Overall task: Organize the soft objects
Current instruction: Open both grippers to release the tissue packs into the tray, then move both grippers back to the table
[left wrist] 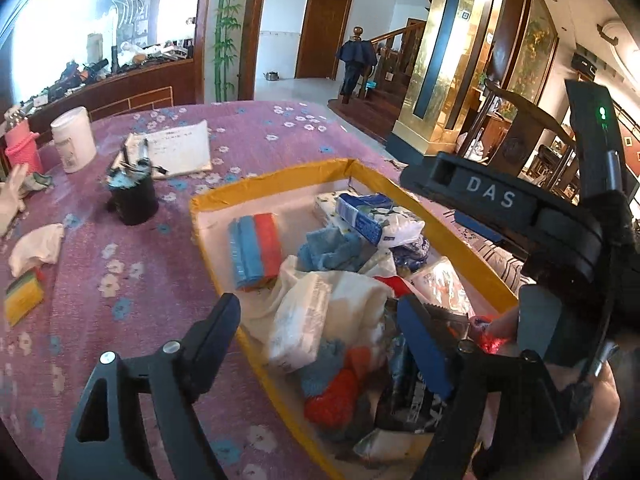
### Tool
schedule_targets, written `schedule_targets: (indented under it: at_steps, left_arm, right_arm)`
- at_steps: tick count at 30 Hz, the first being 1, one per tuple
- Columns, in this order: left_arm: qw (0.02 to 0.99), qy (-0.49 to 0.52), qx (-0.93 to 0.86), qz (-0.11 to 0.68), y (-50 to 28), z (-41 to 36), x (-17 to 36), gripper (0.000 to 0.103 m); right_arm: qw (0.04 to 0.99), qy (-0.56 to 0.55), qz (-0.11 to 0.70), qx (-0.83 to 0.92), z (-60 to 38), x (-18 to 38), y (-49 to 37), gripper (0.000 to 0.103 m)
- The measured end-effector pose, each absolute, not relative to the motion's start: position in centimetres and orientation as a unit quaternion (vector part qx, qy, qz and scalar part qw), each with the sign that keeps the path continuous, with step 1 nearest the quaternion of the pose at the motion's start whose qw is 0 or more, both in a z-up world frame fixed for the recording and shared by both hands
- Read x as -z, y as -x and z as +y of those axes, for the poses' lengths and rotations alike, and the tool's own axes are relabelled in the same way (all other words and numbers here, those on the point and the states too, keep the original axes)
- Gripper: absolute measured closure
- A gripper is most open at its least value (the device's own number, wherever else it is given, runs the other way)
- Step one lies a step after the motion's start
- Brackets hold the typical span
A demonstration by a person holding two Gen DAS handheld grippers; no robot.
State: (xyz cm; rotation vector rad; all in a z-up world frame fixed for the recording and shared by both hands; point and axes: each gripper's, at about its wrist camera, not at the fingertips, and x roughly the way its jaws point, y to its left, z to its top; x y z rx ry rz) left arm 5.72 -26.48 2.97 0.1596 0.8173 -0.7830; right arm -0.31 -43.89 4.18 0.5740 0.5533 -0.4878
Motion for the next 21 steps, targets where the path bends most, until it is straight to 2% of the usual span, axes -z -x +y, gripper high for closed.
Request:
schedule_targets:
  at_steps: [5,9,16,18,21]
  left_arm:
    - [0.853,-0.092,0.353,0.374,-5.4,-21.9,-4.6,0.023]
    - [0.881,-0.09,0.295,0.36,-6.3,-14.1,-4.5,0.023]
    - [0.927,0.008,0.056,0.37,-15.1,2.8,-2.7,0.021]
    - [0.936,0.041,-0.027,0.347,-16.8,6.7,-1.7,0.02]
    - [0.92,0.076,-0.076,0.377,-18.6,10.2,0.1,0.022]
  right_arm:
    - [0.91,-0.278,0.24,0.195,-42.7,-5.3,0.5,0.029]
    - [0.936,-0.228,0.239,0.124,-38.4,-6.4,-1.1,0.029]
    - [0.901,-0.191,0.369,-0.127,-23.6,-5.9,-10.1,0.028]
    - [0.891,-0.164,0.396,-0.152,-20.2,-6.0,-13.6,0.028]
    - [0.894,-0.071,0.421,-0.137,-15.2,-5.5,-19.9,0.028]
